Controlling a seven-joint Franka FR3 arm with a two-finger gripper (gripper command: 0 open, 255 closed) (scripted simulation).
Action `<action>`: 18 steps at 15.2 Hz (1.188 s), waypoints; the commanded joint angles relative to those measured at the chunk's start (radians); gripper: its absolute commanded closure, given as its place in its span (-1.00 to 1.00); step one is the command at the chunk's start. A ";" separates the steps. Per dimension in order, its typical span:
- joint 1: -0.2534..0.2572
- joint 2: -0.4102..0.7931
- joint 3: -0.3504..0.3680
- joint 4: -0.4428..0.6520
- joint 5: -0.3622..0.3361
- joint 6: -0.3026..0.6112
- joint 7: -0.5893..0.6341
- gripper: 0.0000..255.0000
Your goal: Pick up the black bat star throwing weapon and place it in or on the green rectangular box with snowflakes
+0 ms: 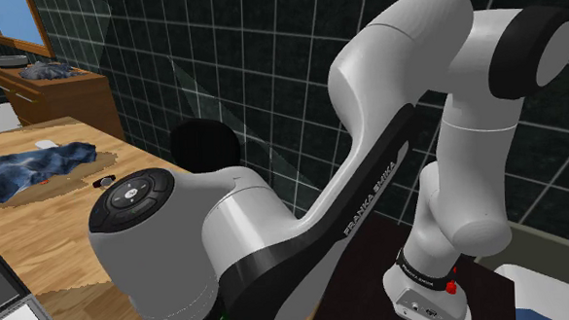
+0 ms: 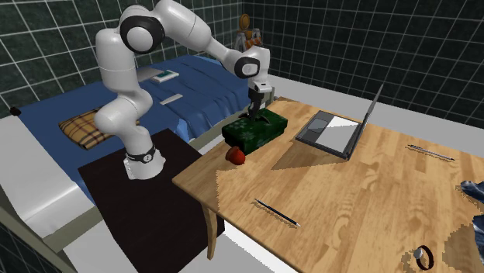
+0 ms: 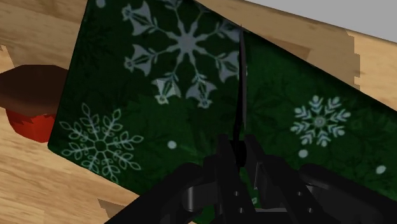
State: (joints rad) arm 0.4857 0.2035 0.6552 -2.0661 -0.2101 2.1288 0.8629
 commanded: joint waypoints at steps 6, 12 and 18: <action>0.000 0.000 0.000 0.000 0.000 0.000 0.000 -1.00; -0.007 -0.056 0.015 0.074 0.049 -0.115 -0.033 -1.00; -0.007 -0.056 0.015 0.074 0.049 -0.115 -0.033 -1.00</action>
State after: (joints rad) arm 0.4785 0.1481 0.6701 -1.9923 -0.1609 2.0141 0.8295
